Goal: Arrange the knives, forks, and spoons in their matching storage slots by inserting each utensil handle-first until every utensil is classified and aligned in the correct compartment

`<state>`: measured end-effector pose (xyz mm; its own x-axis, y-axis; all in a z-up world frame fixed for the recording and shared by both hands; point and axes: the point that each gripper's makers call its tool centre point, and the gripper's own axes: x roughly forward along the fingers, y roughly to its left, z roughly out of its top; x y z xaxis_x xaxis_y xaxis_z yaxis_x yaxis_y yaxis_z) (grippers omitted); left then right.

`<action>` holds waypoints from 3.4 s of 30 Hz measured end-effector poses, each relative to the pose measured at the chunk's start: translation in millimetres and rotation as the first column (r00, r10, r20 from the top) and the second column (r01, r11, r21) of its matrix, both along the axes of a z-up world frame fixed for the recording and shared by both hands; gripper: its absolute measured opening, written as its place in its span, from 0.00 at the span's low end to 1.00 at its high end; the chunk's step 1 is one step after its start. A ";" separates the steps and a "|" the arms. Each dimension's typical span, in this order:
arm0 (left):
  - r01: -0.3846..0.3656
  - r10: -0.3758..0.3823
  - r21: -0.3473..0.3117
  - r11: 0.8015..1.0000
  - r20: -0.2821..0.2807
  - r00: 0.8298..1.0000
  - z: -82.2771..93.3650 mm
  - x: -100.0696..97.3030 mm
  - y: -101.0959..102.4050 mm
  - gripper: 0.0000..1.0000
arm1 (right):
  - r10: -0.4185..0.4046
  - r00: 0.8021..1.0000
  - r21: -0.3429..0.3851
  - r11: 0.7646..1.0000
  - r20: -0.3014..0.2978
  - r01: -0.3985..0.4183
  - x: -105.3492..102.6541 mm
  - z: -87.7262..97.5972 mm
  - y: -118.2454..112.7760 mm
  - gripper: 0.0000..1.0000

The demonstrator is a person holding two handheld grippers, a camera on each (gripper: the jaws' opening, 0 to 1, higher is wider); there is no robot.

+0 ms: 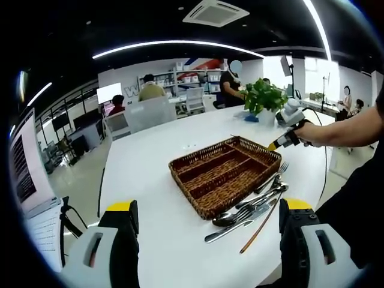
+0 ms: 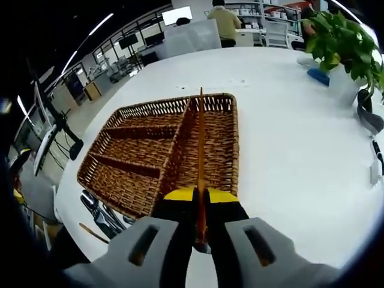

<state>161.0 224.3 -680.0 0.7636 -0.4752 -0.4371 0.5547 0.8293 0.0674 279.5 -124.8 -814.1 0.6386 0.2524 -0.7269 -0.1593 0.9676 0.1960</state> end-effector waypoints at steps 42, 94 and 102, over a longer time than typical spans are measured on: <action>-0.006 0.006 0.032 0.999 -0.003 1.000 -2.8 -1.3 4.8 0.99 | 0.028 0.993 -0.071 0.997 -0.116 -0.036 -0.4 -32.4 14.3 0.03; 0.009 -0.009 0.044 0.999 -0.004 1.000 -3.9 -2.4 -1.4 0.99 | 0.348 0.926 -0.185 0.929 0.145 -0.320 18.3 27.9 33.4 0.34; 0.018 -0.018 0.041 0.999 -0.004 1.000 -4.6 -0.9 -4.6 0.99 | 0.429 0.865 -0.184 0.902 0.262 -0.391 16.5 59.1 38.6 0.87</action>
<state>160.1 219.6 -684.6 0.7533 -0.4709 -0.4592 0.5700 0.8157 0.0987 296.0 -86.1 -755.0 0.6825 0.4604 -0.5677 -0.5780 0.8153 -0.0338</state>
